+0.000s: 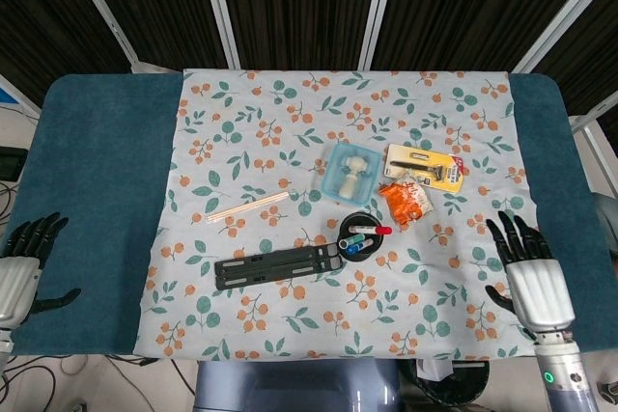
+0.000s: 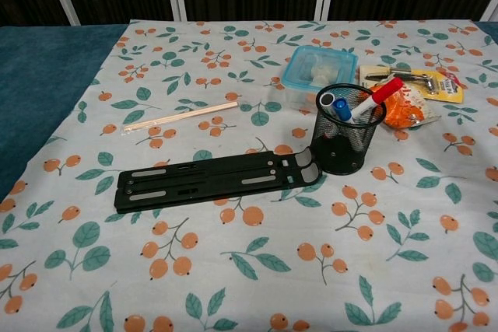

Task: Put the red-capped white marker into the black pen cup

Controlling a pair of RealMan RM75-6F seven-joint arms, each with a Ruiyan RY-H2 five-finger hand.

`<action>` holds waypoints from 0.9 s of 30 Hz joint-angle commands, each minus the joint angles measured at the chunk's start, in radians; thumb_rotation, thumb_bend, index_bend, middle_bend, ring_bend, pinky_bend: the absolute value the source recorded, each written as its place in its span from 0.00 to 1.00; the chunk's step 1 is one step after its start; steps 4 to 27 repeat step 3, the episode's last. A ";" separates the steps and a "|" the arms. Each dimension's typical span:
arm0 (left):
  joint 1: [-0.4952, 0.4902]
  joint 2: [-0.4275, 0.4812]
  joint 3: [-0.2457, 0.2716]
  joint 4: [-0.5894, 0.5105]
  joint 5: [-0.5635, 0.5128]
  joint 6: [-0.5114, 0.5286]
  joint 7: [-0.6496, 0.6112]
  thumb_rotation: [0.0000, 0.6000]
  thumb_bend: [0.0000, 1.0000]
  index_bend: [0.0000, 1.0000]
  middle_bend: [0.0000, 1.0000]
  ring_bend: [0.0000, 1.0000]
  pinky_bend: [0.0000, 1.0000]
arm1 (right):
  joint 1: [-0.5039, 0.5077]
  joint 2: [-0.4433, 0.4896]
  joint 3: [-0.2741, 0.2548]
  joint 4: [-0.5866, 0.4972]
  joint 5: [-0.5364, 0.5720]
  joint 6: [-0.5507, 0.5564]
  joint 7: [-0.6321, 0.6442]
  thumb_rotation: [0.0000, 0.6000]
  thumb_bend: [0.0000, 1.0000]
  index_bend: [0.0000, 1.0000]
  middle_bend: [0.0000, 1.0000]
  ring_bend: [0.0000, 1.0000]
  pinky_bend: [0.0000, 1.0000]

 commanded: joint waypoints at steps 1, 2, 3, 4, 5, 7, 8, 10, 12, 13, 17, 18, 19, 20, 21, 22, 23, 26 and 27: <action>0.003 -0.003 0.001 0.004 0.009 0.010 0.004 1.00 0.02 0.00 0.00 0.00 0.00 | -0.035 0.021 -0.023 0.036 -0.016 0.008 0.052 1.00 0.09 0.00 0.00 0.00 0.17; 0.004 -0.004 0.002 0.006 0.012 0.013 0.004 1.00 0.02 0.00 0.00 0.00 0.00 | -0.037 0.021 -0.020 0.038 -0.016 0.004 0.059 1.00 0.09 0.00 0.00 0.00 0.17; 0.005 -0.005 0.002 0.008 0.013 0.016 0.004 1.00 0.02 0.00 0.00 0.00 0.00 | -0.037 0.020 -0.017 0.040 -0.019 0.001 0.065 1.00 0.09 0.00 0.00 0.00 0.17; 0.005 -0.005 0.002 0.008 0.013 0.016 0.004 1.00 0.02 0.00 0.00 0.00 0.00 | -0.037 0.020 -0.017 0.040 -0.019 0.001 0.065 1.00 0.09 0.00 0.00 0.00 0.17; 0.005 -0.005 0.002 0.008 0.013 0.016 0.004 1.00 0.02 0.00 0.00 0.00 0.00 | -0.037 0.020 -0.017 0.040 -0.019 0.001 0.065 1.00 0.09 0.00 0.00 0.00 0.17; 0.005 -0.005 0.002 0.008 0.013 0.016 0.004 1.00 0.02 0.00 0.00 0.00 0.00 | -0.037 0.020 -0.017 0.040 -0.019 0.001 0.065 1.00 0.09 0.00 0.00 0.00 0.17; 0.005 -0.005 0.002 0.008 0.013 0.016 0.004 1.00 0.02 0.00 0.00 0.00 0.00 | -0.037 0.020 -0.017 0.040 -0.019 0.001 0.065 1.00 0.09 0.00 0.00 0.00 0.17; 0.005 -0.005 0.002 0.008 0.013 0.016 0.004 1.00 0.02 0.00 0.00 0.00 0.00 | -0.037 0.020 -0.017 0.040 -0.019 0.001 0.065 1.00 0.09 0.00 0.00 0.00 0.17; 0.005 -0.005 0.002 0.008 0.013 0.016 0.004 1.00 0.02 0.00 0.00 0.00 0.00 | -0.037 0.020 -0.017 0.040 -0.019 0.001 0.065 1.00 0.09 0.00 0.00 0.00 0.17; 0.005 -0.005 0.002 0.008 0.013 0.016 0.004 1.00 0.02 0.00 0.00 0.00 0.00 | -0.037 0.020 -0.017 0.040 -0.019 0.001 0.065 1.00 0.09 0.00 0.00 0.00 0.17; 0.005 -0.005 0.002 0.008 0.013 0.016 0.004 1.00 0.02 0.00 0.00 0.00 0.00 | -0.037 0.020 -0.017 0.040 -0.019 0.001 0.065 1.00 0.09 0.00 0.00 0.00 0.17; 0.005 -0.005 0.002 0.008 0.013 0.016 0.004 1.00 0.02 0.00 0.00 0.00 0.00 | -0.037 0.020 -0.017 0.040 -0.019 0.001 0.065 1.00 0.09 0.00 0.00 0.00 0.17; 0.005 -0.005 0.002 0.008 0.013 0.016 0.004 1.00 0.02 0.00 0.00 0.00 0.00 | -0.037 0.020 -0.017 0.040 -0.019 0.001 0.065 1.00 0.09 0.00 0.00 0.00 0.17; 0.005 -0.005 0.002 0.008 0.013 0.016 0.004 1.00 0.02 0.00 0.00 0.00 0.00 | -0.037 0.020 -0.017 0.040 -0.019 0.001 0.065 1.00 0.09 0.00 0.00 0.00 0.17; 0.005 -0.005 0.002 0.008 0.013 0.016 0.004 1.00 0.02 0.00 0.00 0.00 0.00 | -0.037 0.020 -0.017 0.040 -0.019 0.001 0.065 1.00 0.09 0.00 0.00 0.00 0.17; 0.005 -0.005 0.002 0.008 0.013 0.016 0.004 1.00 0.02 0.00 0.00 0.00 0.00 | -0.037 0.020 -0.017 0.040 -0.019 0.001 0.065 1.00 0.09 0.00 0.00 0.00 0.17; 0.005 -0.005 0.002 0.008 0.013 0.016 0.004 1.00 0.02 0.00 0.00 0.00 0.00 | -0.037 0.020 -0.017 0.040 -0.019 0.001 0.065 1.00 0.09 0.00 0.00 0.00 0.17; 0.005 -0.005 0.002 0.008 0.013 0.016 0.004 1.00 0.02 0.00 0.00 0.00 0.00 | -0.037 0.020 -0.017 0.040 -0.019 0.001 0.065 1.00 0.09 0.00 0.00 0.00 0.17; 0.005 -0.005 0.002 0.008 0.013 0.016 0.004 1.00 0.02 0.00 0.00 0.00 0.00 | -0.037 0.020 -0.017 0.040 -0.019 0.001 0.065 1.00 0.09 0.00 0.00 0.00 0.17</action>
